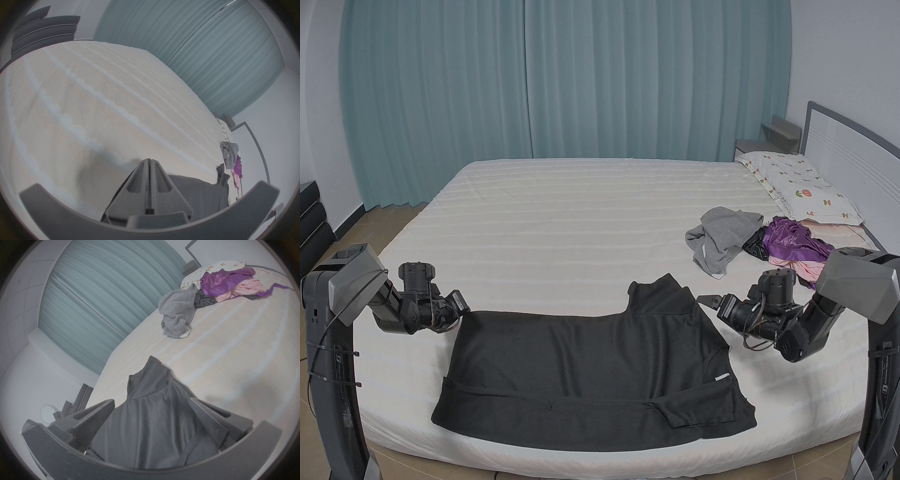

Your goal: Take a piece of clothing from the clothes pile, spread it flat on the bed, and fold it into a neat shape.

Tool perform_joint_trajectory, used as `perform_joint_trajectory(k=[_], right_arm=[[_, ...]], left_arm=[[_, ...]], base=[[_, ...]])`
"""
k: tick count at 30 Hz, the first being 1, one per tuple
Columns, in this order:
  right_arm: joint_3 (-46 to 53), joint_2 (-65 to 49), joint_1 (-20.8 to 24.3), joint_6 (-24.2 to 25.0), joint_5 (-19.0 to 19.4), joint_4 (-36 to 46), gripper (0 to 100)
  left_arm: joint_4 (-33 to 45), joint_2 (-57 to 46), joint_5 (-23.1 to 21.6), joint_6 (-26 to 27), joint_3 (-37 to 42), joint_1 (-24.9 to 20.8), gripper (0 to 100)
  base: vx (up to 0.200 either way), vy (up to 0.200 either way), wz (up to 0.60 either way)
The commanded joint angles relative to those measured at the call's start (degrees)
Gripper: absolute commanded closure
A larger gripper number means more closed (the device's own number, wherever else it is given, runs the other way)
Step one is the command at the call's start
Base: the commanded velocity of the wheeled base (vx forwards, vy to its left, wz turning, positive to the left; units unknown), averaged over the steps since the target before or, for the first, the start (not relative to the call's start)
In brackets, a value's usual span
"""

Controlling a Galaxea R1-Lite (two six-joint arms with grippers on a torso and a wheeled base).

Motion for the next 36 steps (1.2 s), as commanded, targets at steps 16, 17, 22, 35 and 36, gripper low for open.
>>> perform_joint_trajectory(k=[16,17,22,35,36], right_arm=[[-48.37,22.53,0.43,-8.52,-0.77,32.44,0],[-49.87,23.24,0.43,-8.43,-0.77,32.44,0],[-54.0,24.64,0.52,-8.25,-0.95,32.7,0],[-54.53,24.2,0.08,-8.43,-1.13,32.35,0],[-54.61,24.2,0.17,-8.43,-1.13,32.35,100]], left_arm=[[-0.01,-0.09,-0.08,-0.39,1.6,0.27,100],[-0.09,-0.18,-0.08,-0.39,1.69,0.36,100],[-0.09,-0.09,-0.08,-0.3,1.69,0.36,100],[-0.09,0.0,-0.08,-0.3,1.25,0.36,100],[-0.09,0.0,-0.08,-0.3,1.25,0.36,100]], base=[[0.0,0.0,0.0],[0.0,0.0,0.0],[0.0,0.0,0.0],[0.0,0.0,0.0],[0.0,0.0,0.0]])
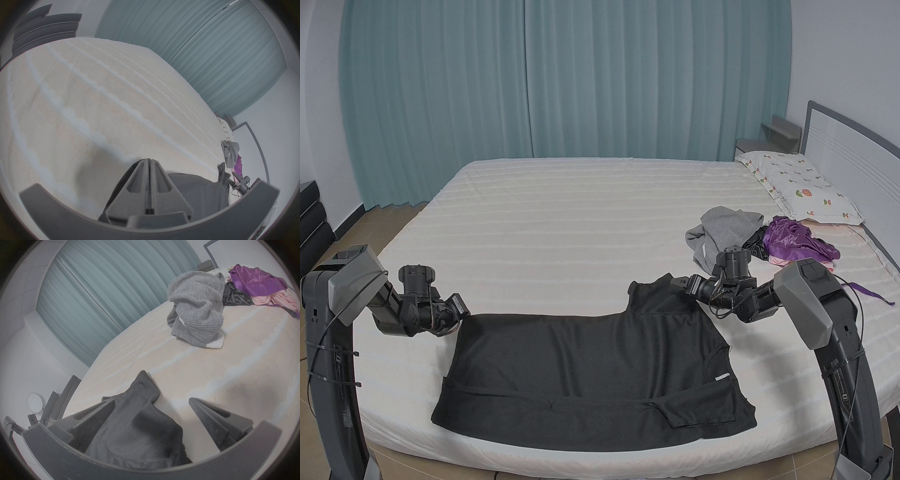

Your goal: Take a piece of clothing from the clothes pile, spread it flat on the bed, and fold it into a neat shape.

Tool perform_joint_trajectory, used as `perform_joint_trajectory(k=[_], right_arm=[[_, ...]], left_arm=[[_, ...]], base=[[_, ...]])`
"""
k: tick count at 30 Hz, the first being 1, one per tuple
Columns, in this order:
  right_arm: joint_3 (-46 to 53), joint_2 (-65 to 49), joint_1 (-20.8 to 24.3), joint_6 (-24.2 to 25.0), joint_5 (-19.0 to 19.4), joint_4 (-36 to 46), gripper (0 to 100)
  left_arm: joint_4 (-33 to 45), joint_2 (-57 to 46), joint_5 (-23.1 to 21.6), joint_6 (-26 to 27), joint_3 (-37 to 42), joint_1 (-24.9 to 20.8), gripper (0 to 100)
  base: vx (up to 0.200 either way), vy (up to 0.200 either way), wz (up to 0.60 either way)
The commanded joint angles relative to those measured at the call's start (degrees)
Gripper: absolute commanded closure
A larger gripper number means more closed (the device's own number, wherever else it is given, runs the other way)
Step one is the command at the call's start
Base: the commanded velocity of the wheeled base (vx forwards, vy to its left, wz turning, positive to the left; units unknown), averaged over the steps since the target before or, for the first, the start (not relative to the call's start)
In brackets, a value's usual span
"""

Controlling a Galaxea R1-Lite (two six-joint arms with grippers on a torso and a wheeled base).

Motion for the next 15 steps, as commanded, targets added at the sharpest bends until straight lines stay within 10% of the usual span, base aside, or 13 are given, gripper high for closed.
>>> perform_joint_trajectory(k=[1,15], right_arm=[[-0.12,0.05,0.2,0.03,0.03,-0.34,100],[0.49,-1.88,0.38,0.47,-1.02,-0.16,100]], left_arm=[[-0.01,0.11,0.02,0.02,-0.12,0.05,100],[-0.1,-0.51,0.02,0.19,-0.2,0.84,100]], base=[[0.0,0.0,0.0],[0.0,0.0,0.0]])
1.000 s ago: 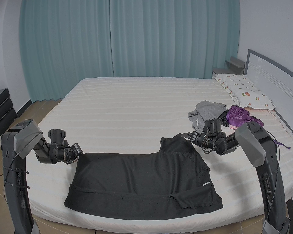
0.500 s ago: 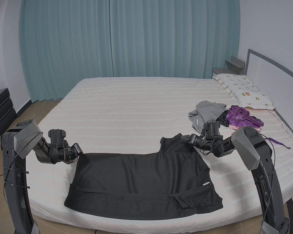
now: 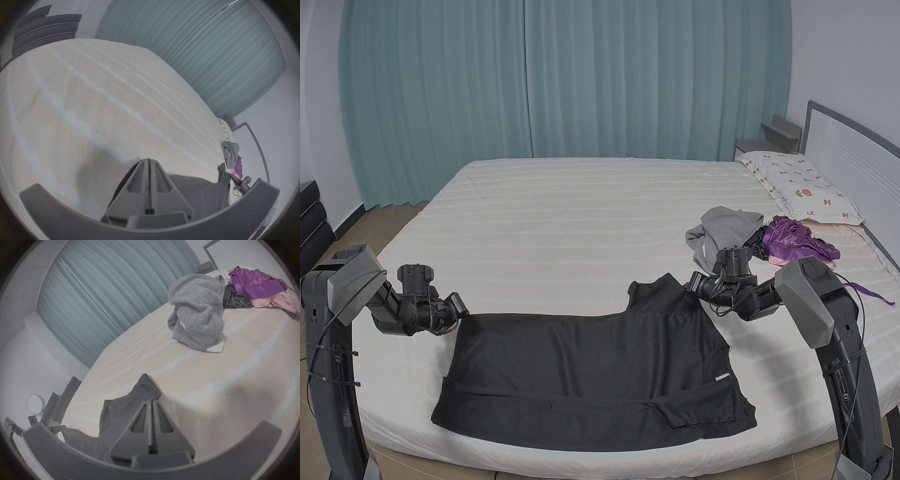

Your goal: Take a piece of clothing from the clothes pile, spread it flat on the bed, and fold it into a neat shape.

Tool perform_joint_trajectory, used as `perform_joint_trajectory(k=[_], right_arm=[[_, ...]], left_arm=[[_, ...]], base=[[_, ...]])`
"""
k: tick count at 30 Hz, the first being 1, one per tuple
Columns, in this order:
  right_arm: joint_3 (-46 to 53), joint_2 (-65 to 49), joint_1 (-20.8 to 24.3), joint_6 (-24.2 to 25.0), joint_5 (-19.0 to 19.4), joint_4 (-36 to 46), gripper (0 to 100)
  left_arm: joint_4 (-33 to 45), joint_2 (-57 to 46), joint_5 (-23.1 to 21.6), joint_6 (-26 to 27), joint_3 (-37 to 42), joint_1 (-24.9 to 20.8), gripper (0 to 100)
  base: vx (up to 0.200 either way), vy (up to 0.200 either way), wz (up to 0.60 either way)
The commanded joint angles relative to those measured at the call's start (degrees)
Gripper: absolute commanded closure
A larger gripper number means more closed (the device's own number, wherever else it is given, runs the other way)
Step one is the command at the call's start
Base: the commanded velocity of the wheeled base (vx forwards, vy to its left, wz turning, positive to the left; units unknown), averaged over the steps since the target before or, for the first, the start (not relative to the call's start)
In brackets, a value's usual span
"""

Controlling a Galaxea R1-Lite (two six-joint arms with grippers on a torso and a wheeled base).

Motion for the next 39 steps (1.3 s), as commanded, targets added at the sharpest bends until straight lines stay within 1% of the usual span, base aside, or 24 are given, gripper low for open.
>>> perform_joint_trajectory(k=[1,3,8,11,16,19,22,29,39], right_arm=[[0.51,-1.53,0.27,0.07,-0.4,0.01,100],[0.59,-1.97,0.27,0.16,-0.67,0.01,100],[4.29,-6.02,0.09,1.83,-0.75,-0.26,100],[6.48,-7.51,-0.17,1.74,-0.75,-0.26,100],[8.51,-9.27,-0.7,2.26,-0.75,-2.01,100],[12.02,-10.85,-0.7,2.35,-0.75,-4.91,100],[13.51,-10.94,-0.7,2.18,-0.75,-5.35,100],[14.57,-10.5,-0.43,1.83,-0.75,-4.83,100],[12.9,-10.67,-0.79,2.18,-0.93,-7.55,100]], left_arm=[[-0.1,-0.42,0.1,0.01,0.02,0.48,100],[-0.1,-0.6,0.02,0.01,0.02,0.56,100],[-0.1,-1.65,0.1,0.1,0.37,0.74,100],[-0.01,-2.53,0.1,0.1,0.46,0.83,100],[-0.1,-3.32,0.1,0.19,1.07,0.92,100],[-0.18,-4.2,0.1,0.1,1.33,1.53,100],[-0.18,-5.17,0.02,-0.08,1.86,1.88,100],[-0.18,-6.57,0.02,-0.08,2.3,2.59,100],[-0.18,-7.45,-0.07,0.1,3.09,2.59,100]], base=[[0.0,0.0,0.0],[0.0,0.0,0.0],[0.0,0.0,0.0],[0.0,0.0,0.0],[0.0,0.0,0.0],[0.0,0.0,0.0],[0.0,0.0,0.0],[0.0,0.0,0.0],[0.0,0.0,0.0]])
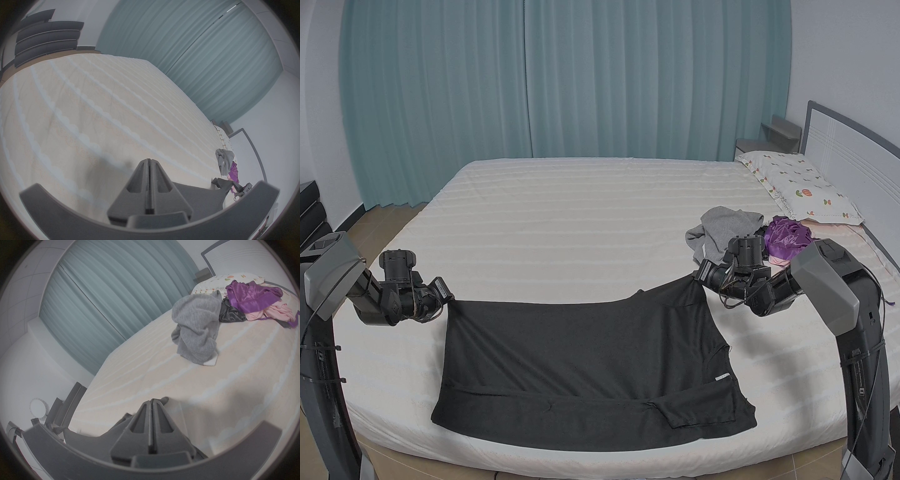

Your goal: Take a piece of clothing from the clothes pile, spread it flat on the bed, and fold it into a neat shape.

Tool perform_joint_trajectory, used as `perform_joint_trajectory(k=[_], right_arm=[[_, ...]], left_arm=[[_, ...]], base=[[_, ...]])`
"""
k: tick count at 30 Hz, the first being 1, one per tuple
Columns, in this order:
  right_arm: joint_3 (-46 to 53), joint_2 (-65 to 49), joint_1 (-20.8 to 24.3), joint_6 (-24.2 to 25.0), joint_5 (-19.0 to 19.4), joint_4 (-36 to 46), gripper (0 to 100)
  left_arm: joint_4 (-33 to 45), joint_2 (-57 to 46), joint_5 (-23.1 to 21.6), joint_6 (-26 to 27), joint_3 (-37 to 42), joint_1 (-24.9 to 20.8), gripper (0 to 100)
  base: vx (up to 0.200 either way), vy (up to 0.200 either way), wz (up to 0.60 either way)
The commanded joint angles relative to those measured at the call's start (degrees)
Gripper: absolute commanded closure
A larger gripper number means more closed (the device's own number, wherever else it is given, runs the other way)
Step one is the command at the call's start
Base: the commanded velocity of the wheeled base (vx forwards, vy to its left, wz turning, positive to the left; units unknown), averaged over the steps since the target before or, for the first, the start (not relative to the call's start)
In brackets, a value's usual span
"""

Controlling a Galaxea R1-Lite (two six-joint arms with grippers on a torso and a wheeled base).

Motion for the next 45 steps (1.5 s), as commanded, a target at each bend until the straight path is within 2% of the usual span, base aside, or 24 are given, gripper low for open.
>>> perform_joint_trajectory(k=[1,15,28,30,34,45], right_arm=[[-0.73,-1.34,-0.7,0.35,-0.38,-0.51,100],[4.54,-1.61,-1.14,-0.09,-0.12,-0.33,100],[11.84,-7.41,-2.02,0.62,2.34,-0.42,100],[14.12,-9.17,-2.37,0.71,4.19,-0.42,100],[16.06,-10.31,-2.46,0.71,4.89,-0.33,100],[22.03,-12.15,-2.19,0.09,5.24,-0.42,100]], left_arm=[[-0.03,-0.54,0.01,-0.12,0.08,0.03,100],[-0.03,-0.98,-0.51,0.14,0.96,0.03,100],[-0.03,-1.42,-0.78,1.46,3.16,0.03,100],[-0.03,-1.6,-0.78,1.46,3.33,0.03,100],[0.06,-1.95,-0.78,1.72,3.77,0.03,100],[0.06,-5.73,-0.78,8.4,10.36,-0.06,100]], base=[[0.0,0.0,0.0],[0.0,0.0,0.0],[0.0,0.0,0.0],[0.0,0.0,0.0],[0.0,0.0,0.0],[0.0,0.0,0.0]])
